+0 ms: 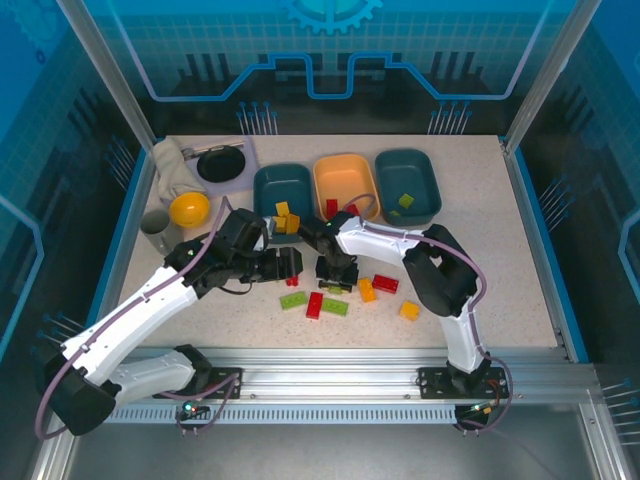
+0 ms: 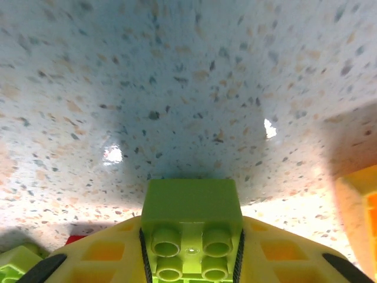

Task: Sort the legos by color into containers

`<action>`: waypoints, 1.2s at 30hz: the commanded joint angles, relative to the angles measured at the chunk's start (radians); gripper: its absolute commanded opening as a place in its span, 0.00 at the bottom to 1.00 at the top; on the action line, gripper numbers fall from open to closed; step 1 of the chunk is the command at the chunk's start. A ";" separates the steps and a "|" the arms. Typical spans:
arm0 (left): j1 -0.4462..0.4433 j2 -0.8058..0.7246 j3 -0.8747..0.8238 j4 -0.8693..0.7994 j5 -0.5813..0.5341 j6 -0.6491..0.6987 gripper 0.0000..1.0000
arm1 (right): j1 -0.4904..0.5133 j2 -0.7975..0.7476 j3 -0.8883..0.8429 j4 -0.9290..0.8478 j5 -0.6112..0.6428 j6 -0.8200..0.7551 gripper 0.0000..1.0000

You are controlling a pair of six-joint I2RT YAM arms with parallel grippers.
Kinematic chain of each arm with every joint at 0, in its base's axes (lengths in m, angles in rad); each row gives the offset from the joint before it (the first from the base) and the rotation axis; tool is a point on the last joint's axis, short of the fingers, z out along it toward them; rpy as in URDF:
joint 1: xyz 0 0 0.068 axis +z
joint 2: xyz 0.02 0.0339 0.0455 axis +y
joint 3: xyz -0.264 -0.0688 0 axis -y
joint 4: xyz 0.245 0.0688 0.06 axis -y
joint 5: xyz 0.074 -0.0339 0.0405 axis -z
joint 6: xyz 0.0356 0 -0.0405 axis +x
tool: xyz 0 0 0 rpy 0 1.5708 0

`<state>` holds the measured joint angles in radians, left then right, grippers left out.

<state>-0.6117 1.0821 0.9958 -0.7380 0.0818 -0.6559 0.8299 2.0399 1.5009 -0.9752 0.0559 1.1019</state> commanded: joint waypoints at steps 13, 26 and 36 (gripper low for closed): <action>-0.015 0.276 0.222 0.201 0.090 0.000 0.79 | -0.454 -0.234 0.135 -0.073 0.190 -0.344 0.25; -0.020 0.521 0.448 0.205 0.111 0.039 0.79 | -0.662 0.180 0.539 -0.204 0.244 -0.284 0.24; -0.020 0.565 0.487 0.192 0.130 0.055 0.79 | -0.691 0.313 0.607 -0.205 0.188 -0.284 0.32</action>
<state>-0.6250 1.6341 1.4494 -0.5339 0.1818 -0.6262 0.1432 2.3203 2.0537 -1.1492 0.2687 0.8116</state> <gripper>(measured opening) 0.788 0.321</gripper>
